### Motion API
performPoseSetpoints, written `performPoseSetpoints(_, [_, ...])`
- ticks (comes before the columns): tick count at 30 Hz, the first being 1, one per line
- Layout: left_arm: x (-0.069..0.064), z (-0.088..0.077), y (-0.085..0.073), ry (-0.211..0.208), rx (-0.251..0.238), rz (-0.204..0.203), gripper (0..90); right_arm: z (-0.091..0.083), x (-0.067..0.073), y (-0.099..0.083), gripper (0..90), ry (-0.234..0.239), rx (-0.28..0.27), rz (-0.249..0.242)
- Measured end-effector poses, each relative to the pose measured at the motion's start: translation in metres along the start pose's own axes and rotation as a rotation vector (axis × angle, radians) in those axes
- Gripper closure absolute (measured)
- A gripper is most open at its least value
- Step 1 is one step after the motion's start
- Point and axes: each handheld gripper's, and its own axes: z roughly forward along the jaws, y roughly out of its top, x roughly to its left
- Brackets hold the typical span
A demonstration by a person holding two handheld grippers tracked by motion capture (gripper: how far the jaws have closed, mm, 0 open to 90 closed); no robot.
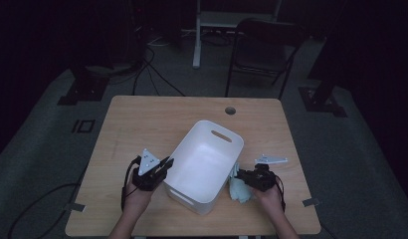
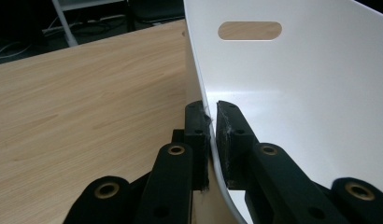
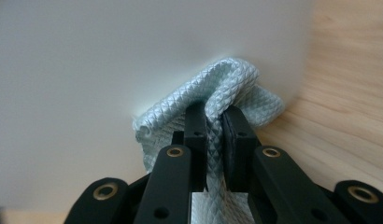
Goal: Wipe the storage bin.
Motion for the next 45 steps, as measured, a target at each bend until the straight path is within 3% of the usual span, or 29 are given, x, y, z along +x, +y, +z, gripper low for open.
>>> performPoseSetpoints(5, [0.000,0.000,0.000,-0.005,0.001,0.003,83.6,-0.029,0.028,0.012,81.9,0.074,-0.103,-0.070])
performPoseSetpoints(8, [0.000,0.001,0.000,-0.013,-0.001,0.001,83.7,-0.032,0.038,0.014,82.0,0.035,-0.112,-0.112])
performPoseSetpoints(11, [0.000,0.001,0.000,-0.017,-0.002,0.003,83.5,-0.026,0.033,0.011,82.0,0.052,-0.116,-0.078])
performPoseSetpoints(27, [-0.001,0.002,0.001,-0.017,0.002,0.009,83.4,0.007,0.004,-0.007,82.1,-0.020,-0.005,-0.018])
performPoseSetpoints(29, [-0.001,0.002,0.001,-0.015,0.000,0.005,83.3,0.016,-0.002,-0.012,82.1,-0.039,0.035,-0.008])
performPoseSetpoints(32, [-0.001,0.003,0.001,-0.005,0.000,0.003,83.3,0.021,-0.008,-0.016,82.2,-0.031,0.050,0.026])
performPoseSetpoints(35, [-0.002,0.003,0.001,0.007,0.002,-0.001,83.4,0.018,-0.004,-0.014,82.3,-0.029,0.056,0.019])
performPoseSetpoints(39, [-0.003,0.003,0.002,0.015,0.008,-0.004,83.4,0.003,0.011,-0.010,82.2,0.038,0.016,-0.013])
performPoseSetpoints(45, [-0.003,0.003,0.002,0.001,0.012,0.003,83.4,-0.029,0.043,-0.004,82.1,0.144,-0.099,-0.069])
